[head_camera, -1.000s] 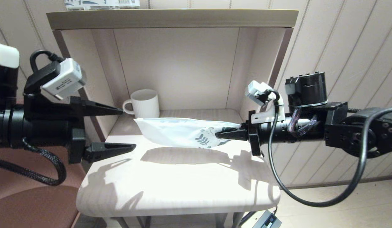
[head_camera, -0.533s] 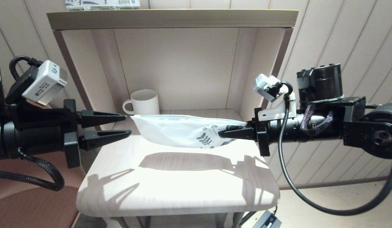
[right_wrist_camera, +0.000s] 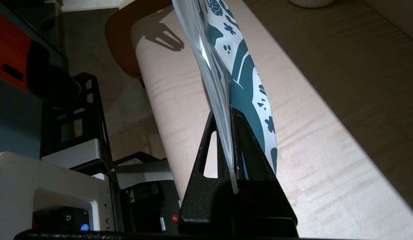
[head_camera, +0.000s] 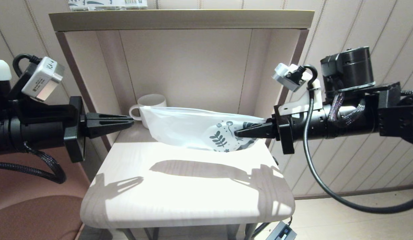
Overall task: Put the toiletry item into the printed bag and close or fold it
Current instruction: Place the toothpaste in the storage bag, then hand it to the other hand
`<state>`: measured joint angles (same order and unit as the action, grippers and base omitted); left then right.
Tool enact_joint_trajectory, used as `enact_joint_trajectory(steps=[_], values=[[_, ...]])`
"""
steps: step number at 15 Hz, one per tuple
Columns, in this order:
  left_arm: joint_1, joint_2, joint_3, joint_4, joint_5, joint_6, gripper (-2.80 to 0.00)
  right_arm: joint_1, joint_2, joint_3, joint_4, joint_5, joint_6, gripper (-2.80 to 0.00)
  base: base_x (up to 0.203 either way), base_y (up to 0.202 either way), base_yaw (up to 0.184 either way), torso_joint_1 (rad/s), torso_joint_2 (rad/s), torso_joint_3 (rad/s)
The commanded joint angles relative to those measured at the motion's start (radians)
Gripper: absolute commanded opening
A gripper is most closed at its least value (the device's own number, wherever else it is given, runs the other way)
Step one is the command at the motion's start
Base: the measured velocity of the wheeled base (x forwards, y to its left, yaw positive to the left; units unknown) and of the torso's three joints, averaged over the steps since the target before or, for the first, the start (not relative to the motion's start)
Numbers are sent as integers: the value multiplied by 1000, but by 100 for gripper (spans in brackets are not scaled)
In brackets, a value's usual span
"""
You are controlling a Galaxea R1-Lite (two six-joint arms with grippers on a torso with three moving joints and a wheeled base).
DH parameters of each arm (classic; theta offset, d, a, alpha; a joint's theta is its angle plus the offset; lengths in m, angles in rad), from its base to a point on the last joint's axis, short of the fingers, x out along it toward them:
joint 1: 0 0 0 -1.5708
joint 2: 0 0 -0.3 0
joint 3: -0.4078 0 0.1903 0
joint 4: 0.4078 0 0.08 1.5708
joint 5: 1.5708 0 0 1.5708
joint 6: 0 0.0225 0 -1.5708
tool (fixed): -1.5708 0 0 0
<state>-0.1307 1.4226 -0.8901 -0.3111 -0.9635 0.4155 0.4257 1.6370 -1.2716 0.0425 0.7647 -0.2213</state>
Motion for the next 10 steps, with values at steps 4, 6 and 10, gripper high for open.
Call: enact_joint_trajectory(steps=[4, 6, 10], values=[[70, 31, -39, 0, -93, 2, -280, 4, 6, -90, 83, 8, 0, -280, 0, 0, 0, 0, 0, 0], [84, 55, -71, 9, -124, 0, -280, 9, 9, -108, 115, 10, 2, -280, 0, 0, 0, 0, 0, 0], [85, 95, -89, 11, -203, -17, 0, 18, 28, -210, 231, 19, 2, -280, 0, 0, 0, 0, 0, 0]])
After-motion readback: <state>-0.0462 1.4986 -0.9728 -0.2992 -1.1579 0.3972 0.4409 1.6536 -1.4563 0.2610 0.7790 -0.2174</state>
